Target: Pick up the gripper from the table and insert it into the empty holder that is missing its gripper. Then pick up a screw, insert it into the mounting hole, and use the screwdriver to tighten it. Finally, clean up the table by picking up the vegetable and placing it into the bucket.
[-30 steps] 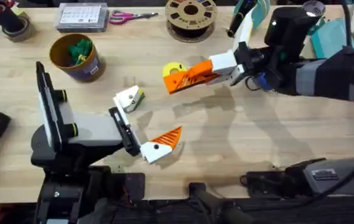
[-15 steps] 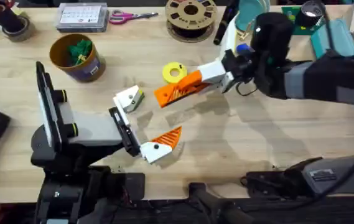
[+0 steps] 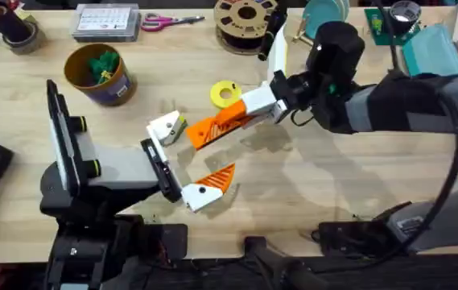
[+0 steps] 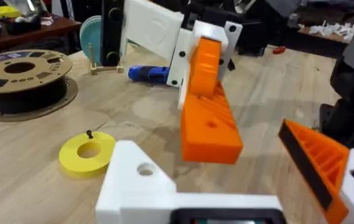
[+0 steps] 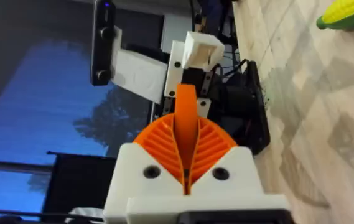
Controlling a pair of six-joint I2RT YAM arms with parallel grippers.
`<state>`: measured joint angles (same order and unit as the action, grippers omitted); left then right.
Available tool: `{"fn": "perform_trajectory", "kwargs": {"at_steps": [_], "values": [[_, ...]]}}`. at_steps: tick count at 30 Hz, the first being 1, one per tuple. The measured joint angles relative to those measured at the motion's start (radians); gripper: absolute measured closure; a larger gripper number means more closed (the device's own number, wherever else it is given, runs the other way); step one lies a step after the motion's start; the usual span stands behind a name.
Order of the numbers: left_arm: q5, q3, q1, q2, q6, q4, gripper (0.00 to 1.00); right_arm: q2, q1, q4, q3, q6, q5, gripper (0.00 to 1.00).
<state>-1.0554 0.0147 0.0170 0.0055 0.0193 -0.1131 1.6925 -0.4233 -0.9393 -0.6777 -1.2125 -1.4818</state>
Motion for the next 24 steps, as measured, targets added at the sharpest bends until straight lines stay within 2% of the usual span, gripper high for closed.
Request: {"fn": "perform_trajectory", "kwargs": {"at_steps": [8,24], "values": [[0.000,0.000,0.000,0.000,0.000,0.000,0.016,0.034,-0.015,-0.018,0.000,-0.083,0.023,0.991],[0.000,0.000,0.000,0.000,0.000,0.000,0.014,0.034,-0.043,-0.023,0.000,-0.124,0.087,0.991]]}}
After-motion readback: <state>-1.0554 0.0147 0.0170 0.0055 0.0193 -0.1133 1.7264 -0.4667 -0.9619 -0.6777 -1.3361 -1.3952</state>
